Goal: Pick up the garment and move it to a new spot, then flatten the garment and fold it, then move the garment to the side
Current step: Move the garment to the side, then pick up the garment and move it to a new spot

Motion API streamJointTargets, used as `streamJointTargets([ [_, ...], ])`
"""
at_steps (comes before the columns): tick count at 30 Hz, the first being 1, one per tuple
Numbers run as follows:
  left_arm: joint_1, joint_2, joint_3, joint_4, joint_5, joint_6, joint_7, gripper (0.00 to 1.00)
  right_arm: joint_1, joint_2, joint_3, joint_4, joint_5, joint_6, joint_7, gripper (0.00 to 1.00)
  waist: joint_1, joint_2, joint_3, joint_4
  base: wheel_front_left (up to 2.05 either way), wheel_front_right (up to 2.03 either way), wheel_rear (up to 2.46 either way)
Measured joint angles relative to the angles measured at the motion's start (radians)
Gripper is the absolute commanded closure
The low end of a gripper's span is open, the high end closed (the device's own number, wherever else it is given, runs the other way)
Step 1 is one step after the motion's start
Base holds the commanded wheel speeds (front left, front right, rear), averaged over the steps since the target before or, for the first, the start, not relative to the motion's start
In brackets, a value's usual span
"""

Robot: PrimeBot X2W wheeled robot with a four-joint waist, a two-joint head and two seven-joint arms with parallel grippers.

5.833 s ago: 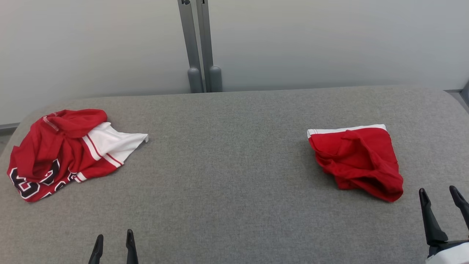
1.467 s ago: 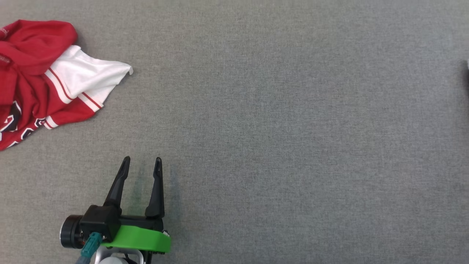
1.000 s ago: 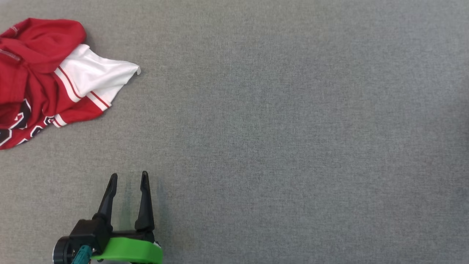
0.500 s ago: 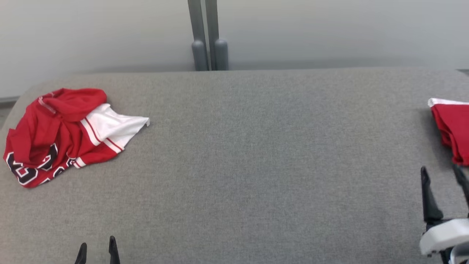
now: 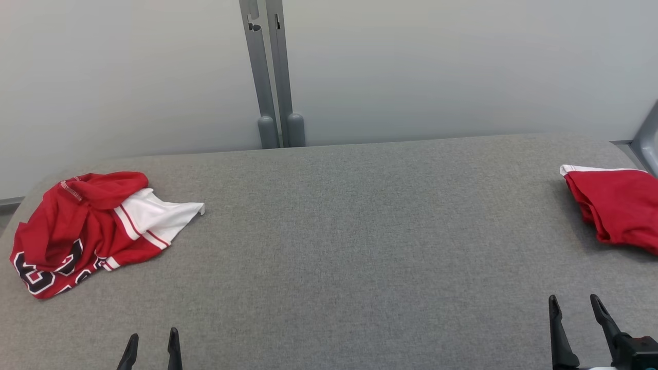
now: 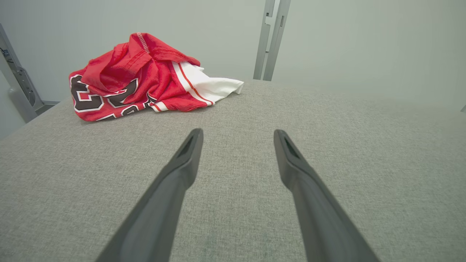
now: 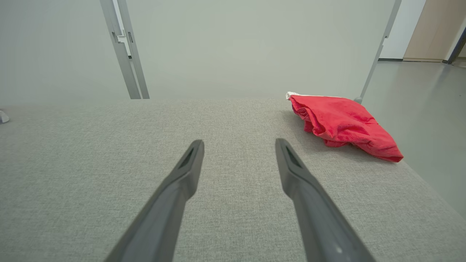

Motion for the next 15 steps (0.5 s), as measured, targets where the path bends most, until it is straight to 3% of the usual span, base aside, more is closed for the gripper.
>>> streamJointTargets([
  [15,-0.010,-0.002,-0.020,-0.034,0.001,-0.002,0.000,0.00,-0.001,0.016,0.028,0.010,-0.010,0.000,0.000,0.00,0.0000,0.0000,0.017,0.024,0.00,0.00,0.00],
])
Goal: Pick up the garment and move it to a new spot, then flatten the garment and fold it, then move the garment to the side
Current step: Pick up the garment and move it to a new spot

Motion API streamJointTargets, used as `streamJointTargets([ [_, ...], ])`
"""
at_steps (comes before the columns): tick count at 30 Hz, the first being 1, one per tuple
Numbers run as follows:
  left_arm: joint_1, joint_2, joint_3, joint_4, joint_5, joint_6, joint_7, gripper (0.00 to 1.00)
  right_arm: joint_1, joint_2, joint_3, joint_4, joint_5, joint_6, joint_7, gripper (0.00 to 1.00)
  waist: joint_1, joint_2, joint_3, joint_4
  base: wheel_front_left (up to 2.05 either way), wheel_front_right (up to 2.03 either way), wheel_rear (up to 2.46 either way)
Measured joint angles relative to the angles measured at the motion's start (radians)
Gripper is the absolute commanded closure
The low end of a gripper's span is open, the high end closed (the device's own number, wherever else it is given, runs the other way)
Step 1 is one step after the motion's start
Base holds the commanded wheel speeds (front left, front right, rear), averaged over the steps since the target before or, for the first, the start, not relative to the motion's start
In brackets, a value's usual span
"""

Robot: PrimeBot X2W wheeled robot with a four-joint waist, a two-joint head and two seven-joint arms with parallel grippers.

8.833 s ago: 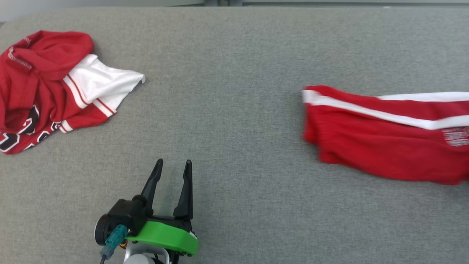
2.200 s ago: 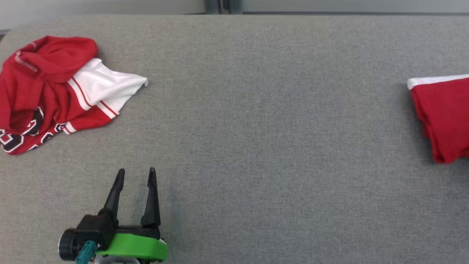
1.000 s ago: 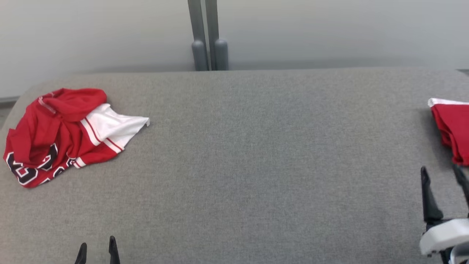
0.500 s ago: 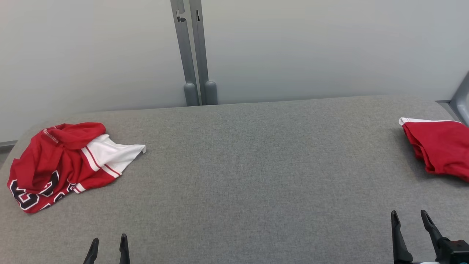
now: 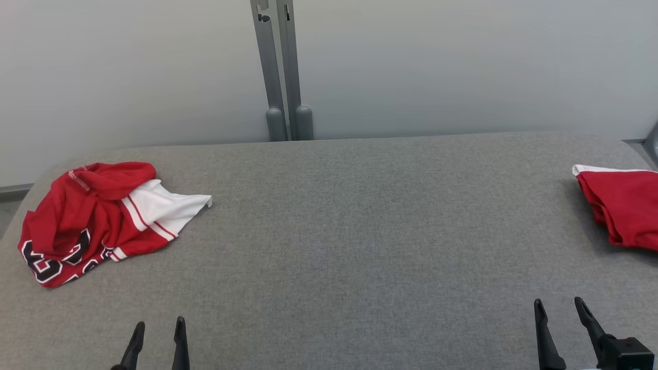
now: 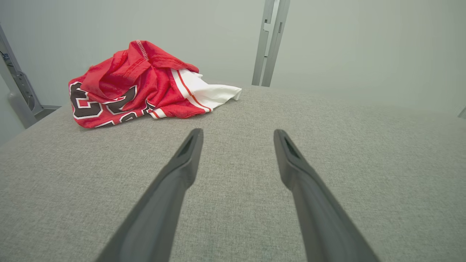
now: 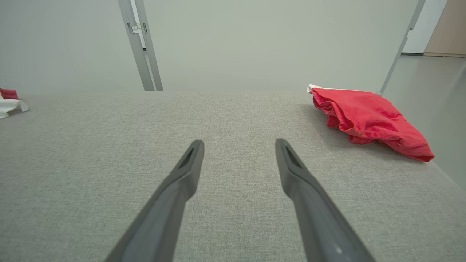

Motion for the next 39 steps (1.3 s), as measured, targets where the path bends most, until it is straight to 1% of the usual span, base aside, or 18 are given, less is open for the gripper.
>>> streamJointTargets([
  [5,-0.029,-0.001,-0.001,-0.009,0.002,0.000,0.000,0.00,-0.001,-0.001,0.010,-0.001,0.001,0.000,0.000,0.00,0.0000,0.0000,0.005,0.036,0.00,0.00,0.00],
  [9,-0.032,-0.001,0.004,-0.010,0.012,0.000,0.000,0.00,-0.002,0.000,0.038,0.002,0.007,0.000,0.000,0.00,0.0000,0.0000,0.005,0.093,0.00,0.00,0.00],
  [19,-0.001,-0.002,0.053,-0.039,0.007,0.000,0.000,0.00,-0.072,0.001,0.134,0.018,0.026,0.000,0.000,0.00,0.0000,0.0000,-0.002,0.304,0.00,0.00,0.00],
  [21,-0.001,-0.001,0.064,-0.051,0.006,0.000,0.000,0.00,-0.085,-0.008,0.143,0.030,0.030,0.000,0.000,0.00,0.0000,0.0000,0.000,0.342,0.00,0.00,0.00],
  [24,-0.003,-0.001,0.059,-0.056,-0.003,0.000,0.000,0.00,-0.081,-0.017,0.143,0.042,0.035,0.000,0.000,0.00,0.0000,0.0000,0.006,0.382,0.00,0.00,0.00],
  [27,-0.030,0.000,0.019,-0.030,-0.019,0.000,0.000,0.00,-0.060,-0.017,0.128,0.041,0.040,0.000,0.000,0.00,0.0000,0.0000,0.016,0.407,0.00,0.00,0.00],
  [30,-0.121,0.005,-0.046,0.024,-0.043,0.000,0.000,0.00,-0.062,-0.045,0.127,0.028,0.034,0.000,0.000,0.00,0.0000,0.0000,0.038,0.419,0.00,0.00,0.00],
  [33,-0.298,0.028,-0.122,0.091,-0.072,0.000,0.044,0.00,-0.118,-0.106,0.120,-0.002,0.026,0.000,0.000,0.00,0.0000,0.0000,0.075,0.429,0.00,0.00,0.00],
  [35,-0.456,0.039,-0.171,0.152,-0.097,0.000,0.089,0.00,-0.174,-0.156,0.119,-0.022,0.021,0.000,0.000,0.00,0.0000,0.0000,0.110,0.436,0.00,0.00,0.00],
  [36,-0.595,0.054,-0.208,0.218,-0.115,0.000,0.138,0.00,-0.221,-0.195,0.126,-0.037,0.021,0.000,0.000,0.00,0.0000,0.0000,0.148,0.441,0.00,0.00,0.00],
  [39,-0.800,0.077,-0.242,0.336,-0.162,0.000,0.207,0.00,-0.302,-0.249,0.142,-0.059,0.021,0.000,-0.001,0.00,0.0001,0.0000,0.215,0.445,0.00,0.00,0.00],
])
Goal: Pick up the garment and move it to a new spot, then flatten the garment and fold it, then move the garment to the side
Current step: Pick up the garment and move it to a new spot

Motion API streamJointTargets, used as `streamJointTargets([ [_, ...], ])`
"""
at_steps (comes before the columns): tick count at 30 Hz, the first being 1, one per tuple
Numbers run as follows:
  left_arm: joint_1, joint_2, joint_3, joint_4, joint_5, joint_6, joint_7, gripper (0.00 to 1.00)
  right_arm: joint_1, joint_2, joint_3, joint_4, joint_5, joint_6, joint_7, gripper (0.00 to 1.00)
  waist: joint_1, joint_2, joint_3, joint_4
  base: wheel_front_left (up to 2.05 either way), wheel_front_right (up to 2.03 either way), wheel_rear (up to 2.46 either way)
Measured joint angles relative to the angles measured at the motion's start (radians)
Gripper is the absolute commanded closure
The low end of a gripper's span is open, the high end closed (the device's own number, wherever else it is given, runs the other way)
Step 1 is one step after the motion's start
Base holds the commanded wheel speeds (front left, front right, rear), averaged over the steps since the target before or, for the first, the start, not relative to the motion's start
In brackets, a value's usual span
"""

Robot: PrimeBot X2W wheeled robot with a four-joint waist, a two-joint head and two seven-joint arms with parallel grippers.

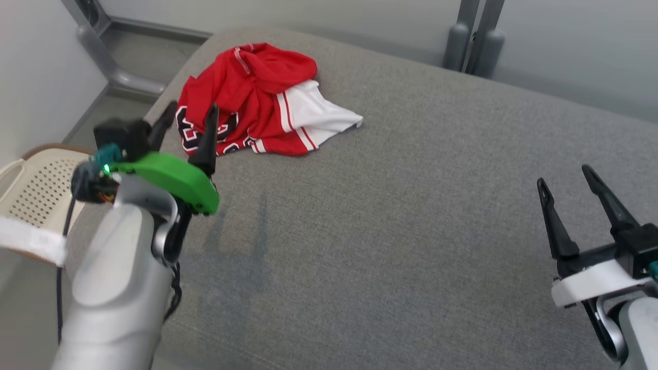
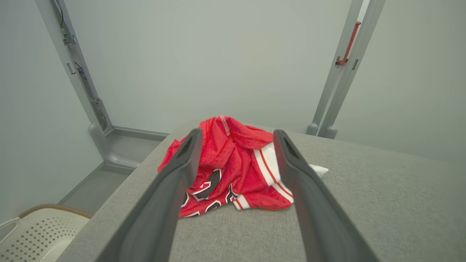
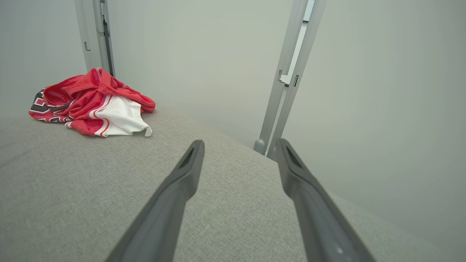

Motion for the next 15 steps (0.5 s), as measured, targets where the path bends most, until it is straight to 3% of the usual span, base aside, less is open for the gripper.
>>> streamJointTargets([
  [7,-0.282,0.074,-0.058,0.288,-0.084,-0.001,0.071,0.00,-0.094,-0.037,0.032,-0.027,0.004,0.000,0.000,0.00,0.0002,0.0000,0.172,-0.036,0.00,0.00,0.00],
  [15,-0.398,0.116,-0.072,0.521,-0.140,-0.002,0.057,0.00,-0.098,-0.032,0.019,-0.050,0.016,0.000,0.000,0.00,0.0003,0.0000,0.333,-0.193,0.00,0.00,0.00],
])
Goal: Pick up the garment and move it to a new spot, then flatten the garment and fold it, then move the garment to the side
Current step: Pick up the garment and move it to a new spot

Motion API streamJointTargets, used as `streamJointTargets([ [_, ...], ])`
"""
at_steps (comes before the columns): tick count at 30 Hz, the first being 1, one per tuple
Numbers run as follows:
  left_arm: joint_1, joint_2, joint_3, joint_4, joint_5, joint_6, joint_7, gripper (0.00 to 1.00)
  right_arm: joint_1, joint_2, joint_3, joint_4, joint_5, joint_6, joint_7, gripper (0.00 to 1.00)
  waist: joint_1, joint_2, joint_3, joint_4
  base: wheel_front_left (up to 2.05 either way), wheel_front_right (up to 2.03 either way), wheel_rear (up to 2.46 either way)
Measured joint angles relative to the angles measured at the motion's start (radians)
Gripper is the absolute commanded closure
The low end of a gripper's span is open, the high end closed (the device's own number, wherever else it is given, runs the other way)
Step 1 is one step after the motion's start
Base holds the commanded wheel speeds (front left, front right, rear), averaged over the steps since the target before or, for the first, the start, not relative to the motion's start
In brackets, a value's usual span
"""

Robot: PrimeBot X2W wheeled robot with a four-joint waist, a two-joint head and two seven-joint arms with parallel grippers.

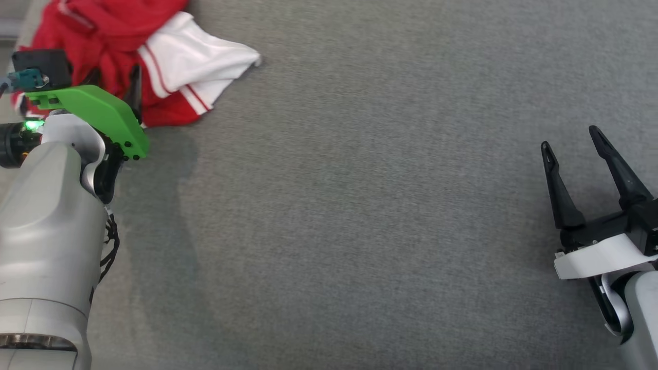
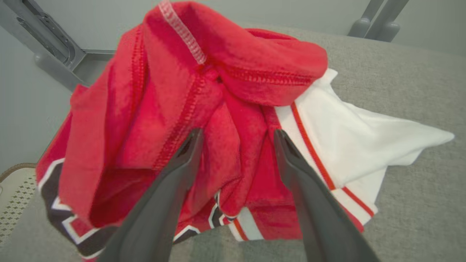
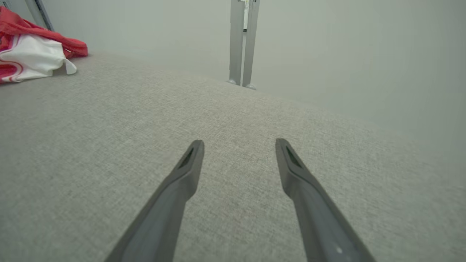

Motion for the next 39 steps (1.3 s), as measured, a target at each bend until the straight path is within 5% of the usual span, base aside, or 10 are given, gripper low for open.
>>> streamJointTargets([
  [4,-0.013,0.010,-0.007,0.067,-0.031,0.000,-0.015,0.03,0.007,0.007,-0.010,-0.004,0.004,0.000,0.000,0.00,0.0000,0.0000,0.048,-0.081,0.00,0.00,0.00],
  [6,-0.018,0.018,-0.021,0.081,-0.038,0.004,-0.022,1.00,0.008,0.011,-0.010,-0.003,0.005,0.000,0.000,0.00,-0.0001,0.0000,0.064,-0.113,0.00,0.00,0.00],
  [14,0.064,0.056,-0.162,-0.088,-0.103,0.006,-0.123,1.00,0.036,0.078,0.001,0.033,0.022,0.000,0.000,0.00,-0.0003,0.0000,0.047,-0.193,0.00,0.00,0.00],
  [21,0.180,0.077,-0.288,-0.458,-0.165,0.002,-0.149,1.00,0.109,0.162,-0.023,0.075,0.031,0.000,0.000,0.00,-0.0003,0.0000,-0.049,-0.207,0.00,0.00,0.00],
  [25,0.291,0.070,-0.329,-0.774,-0.225,0.006,-0.082,1.00,0.150,0.201,-0.026,0.092,0.037,0.000,0.000,0.00,-0.0004,0.0000,-0.129,-0.203,0.00,0.00,0.00],
  [32,0.520,0.011,-0.444,-1.262,-0.429,0.096,0.160,1.00,0.165,0.230,-0.026,0.092,0.039,0.000,0.000,0.00,-0.0004,0.0000,-0.251,-0.217,0.00,0.00,0.00],
  [36,0.595,-0.011,-0.435,-1.296,-0.590,0.146,0.238,1.00,0.169,0.240,-0.031,0.092,0.042,0.000,0.000,0.00,-0.0005,0.0000,-0.281,-0.260,0.00,0.00,0.00],
  [39,0.616,-0.032,-0.397,-1.168,-0.713,0.171,0.286,1.00,0.175,0.253,-0.033,0.099,0.047,0.000,0.000,0.00,-0.0004,0.0000,-0.294,-0.303,0.00,0.00,0.00],
])
